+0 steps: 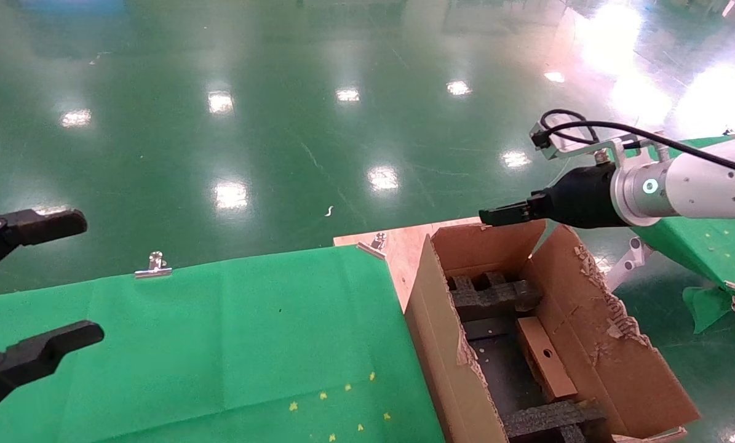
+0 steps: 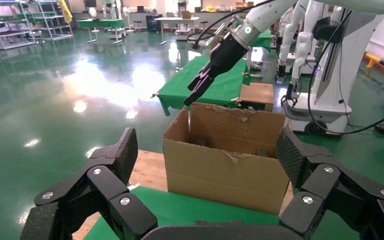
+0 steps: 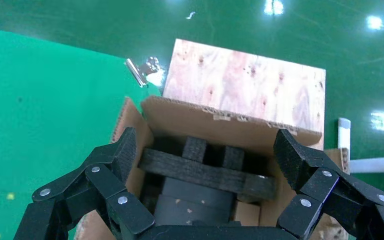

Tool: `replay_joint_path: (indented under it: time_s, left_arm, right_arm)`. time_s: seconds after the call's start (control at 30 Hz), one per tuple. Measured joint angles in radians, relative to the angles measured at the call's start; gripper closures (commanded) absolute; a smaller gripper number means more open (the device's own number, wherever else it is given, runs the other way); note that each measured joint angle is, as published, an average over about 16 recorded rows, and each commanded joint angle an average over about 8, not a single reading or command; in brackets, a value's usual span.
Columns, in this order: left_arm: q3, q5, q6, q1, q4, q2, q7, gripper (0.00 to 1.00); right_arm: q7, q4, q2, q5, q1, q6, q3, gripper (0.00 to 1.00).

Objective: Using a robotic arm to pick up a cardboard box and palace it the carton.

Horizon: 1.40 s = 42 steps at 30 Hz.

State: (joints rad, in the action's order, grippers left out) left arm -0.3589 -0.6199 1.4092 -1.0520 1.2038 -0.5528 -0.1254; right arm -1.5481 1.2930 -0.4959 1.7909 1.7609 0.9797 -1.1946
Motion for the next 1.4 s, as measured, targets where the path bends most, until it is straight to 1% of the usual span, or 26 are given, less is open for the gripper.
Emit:
replay_joint_path:
  time_s: [0.23, 0.43, 1.4]
  left_arm:
    - [0.000, 0.000, 0.000, 0.000, 0.000, 0.000, 0.000, 0.00]
    - [0.000, 0.000, 0.000, 0.000, 0.000, 0.000, 0.000, 0.00]
    - [0.000, 0.000, 0.000, 0.000, 0.000, 0.000, 0.000, 0.00]
  right_arm:
    - [0.029, -0.011, -0.007, -0.019, -0.020, 0.011, 0.018, 0.00]
    - [0.108, -0.018, -0.016, -0.079, -0.063, 0.040, 0.071, 0.00]
    - [0.759, -0.013, -0.067, -0.589, -0.386, 0.287, 0.509, 0.00]
